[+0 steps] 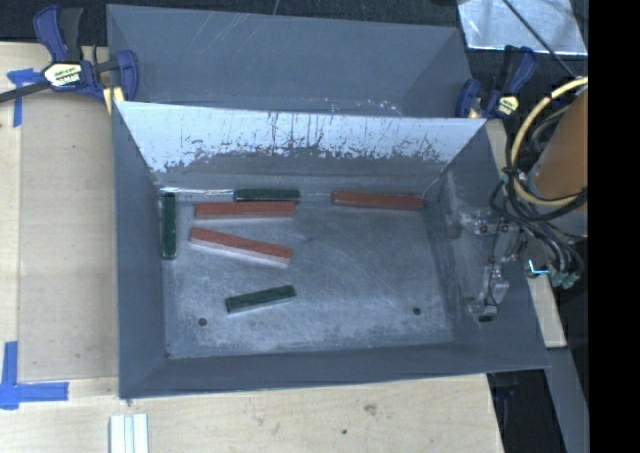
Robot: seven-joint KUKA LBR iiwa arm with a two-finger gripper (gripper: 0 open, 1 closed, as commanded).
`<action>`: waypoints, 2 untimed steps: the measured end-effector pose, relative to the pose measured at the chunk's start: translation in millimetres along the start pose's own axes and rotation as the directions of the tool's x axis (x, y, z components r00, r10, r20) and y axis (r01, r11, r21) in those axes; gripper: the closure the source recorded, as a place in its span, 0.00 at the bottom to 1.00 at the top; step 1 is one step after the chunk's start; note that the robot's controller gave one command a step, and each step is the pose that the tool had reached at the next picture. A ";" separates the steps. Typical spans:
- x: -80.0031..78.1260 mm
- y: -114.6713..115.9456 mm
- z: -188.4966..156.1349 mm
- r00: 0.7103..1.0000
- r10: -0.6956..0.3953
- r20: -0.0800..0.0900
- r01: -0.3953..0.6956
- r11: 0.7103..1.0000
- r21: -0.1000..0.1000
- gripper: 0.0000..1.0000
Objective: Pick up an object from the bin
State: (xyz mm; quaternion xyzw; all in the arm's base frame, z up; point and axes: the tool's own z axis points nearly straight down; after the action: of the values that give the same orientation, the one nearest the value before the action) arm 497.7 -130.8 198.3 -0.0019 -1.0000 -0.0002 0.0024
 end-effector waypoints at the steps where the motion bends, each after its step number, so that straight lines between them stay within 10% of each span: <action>1: -1.8 0.6 -4.4 1.000 -0.003 0.008 0.003 1.000 0.002 0.00; 2: -16.5 48.1 17.9 0.999 -0.050 0.009 0.049 0.999 0.003 0.00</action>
Offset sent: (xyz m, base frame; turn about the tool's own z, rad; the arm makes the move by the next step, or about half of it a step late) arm 0.0243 0.0814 -0.0327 -0.0867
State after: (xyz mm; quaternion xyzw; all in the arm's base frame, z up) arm 514.3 -82.7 180.3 0.0228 -0.9997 0.0012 -0.0023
